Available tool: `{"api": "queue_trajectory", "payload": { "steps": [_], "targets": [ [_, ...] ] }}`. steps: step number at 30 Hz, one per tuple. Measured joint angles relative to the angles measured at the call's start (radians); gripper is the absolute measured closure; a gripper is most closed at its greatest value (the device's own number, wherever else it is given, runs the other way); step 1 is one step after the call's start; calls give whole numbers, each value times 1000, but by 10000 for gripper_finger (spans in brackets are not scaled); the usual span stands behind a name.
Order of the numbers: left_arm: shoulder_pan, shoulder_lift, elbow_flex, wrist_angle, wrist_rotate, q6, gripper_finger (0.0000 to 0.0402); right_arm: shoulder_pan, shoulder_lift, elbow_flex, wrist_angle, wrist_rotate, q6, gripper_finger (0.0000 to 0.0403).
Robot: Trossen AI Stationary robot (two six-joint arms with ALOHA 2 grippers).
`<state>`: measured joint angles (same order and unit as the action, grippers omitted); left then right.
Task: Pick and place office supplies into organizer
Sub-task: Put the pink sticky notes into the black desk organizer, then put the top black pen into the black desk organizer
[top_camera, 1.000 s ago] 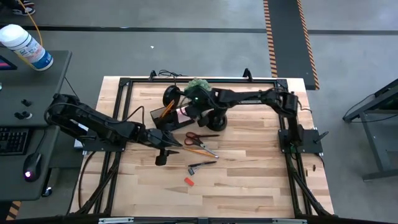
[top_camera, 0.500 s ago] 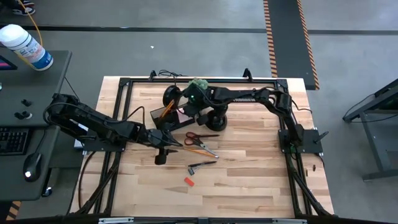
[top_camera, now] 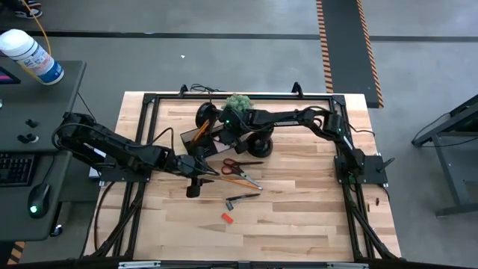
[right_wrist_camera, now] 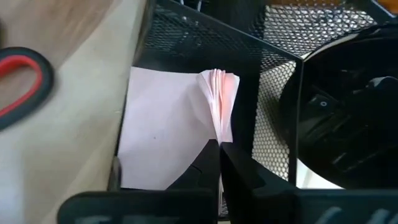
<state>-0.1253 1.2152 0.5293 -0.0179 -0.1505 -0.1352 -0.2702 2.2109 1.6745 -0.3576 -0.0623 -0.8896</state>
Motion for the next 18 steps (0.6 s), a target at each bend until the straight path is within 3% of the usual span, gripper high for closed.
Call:
{"api": "queue_trajectory", "payload": {
  "steps": [6, 15, 18],
  "targets": [
    [0, 0, 0, 1, 0, 0, 222, 4, 1, 0, 16, 26, -10, 385],
    [0, 0, 0, 2, 0, 0, 222, 6, 1, 0, 11, 34, -5, 287],
    [0, 0, 0, 2, 0, 0, 222, 19, 1, 15, -1, 86, -9, 261]
  ]
}}
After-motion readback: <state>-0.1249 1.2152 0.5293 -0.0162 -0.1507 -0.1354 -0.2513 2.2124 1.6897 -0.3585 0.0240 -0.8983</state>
